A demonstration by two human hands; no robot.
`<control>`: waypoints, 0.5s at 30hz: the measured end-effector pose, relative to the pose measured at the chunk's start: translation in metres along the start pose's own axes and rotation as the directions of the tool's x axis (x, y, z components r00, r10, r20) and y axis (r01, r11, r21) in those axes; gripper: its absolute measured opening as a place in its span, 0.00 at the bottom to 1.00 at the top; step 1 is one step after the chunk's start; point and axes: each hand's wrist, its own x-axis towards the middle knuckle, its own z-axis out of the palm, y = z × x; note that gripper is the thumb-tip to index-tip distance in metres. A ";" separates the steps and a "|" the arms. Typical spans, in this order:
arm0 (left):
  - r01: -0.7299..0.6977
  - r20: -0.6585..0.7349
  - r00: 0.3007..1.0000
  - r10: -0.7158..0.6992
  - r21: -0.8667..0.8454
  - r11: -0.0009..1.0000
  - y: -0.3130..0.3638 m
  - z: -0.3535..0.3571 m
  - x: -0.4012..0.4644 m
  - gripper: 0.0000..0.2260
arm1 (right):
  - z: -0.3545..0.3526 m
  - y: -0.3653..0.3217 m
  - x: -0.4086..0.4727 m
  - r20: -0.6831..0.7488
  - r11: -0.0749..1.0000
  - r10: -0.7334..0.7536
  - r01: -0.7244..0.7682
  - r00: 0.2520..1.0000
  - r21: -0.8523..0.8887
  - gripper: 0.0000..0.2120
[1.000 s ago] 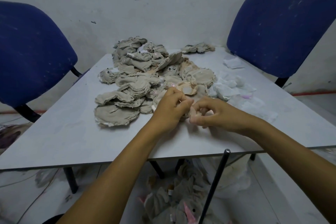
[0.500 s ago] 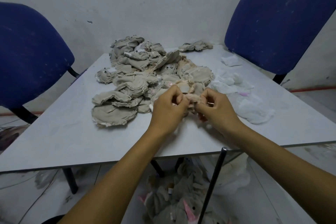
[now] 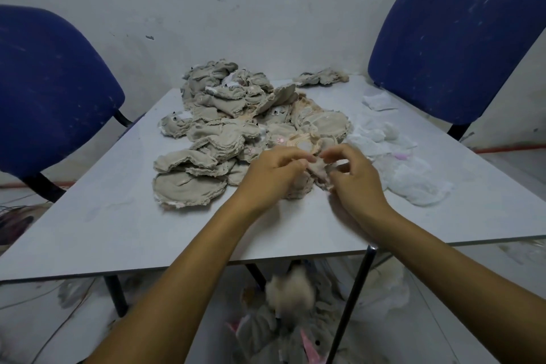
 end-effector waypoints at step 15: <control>-0.226 -0.269 0.886 0.377 0.461 0.858 -0.001 0.013 0.027 0.06 | 0.001 0.002 -0.003 -0.063 0.994 -0.108 0.109 0.992 0.011 0.21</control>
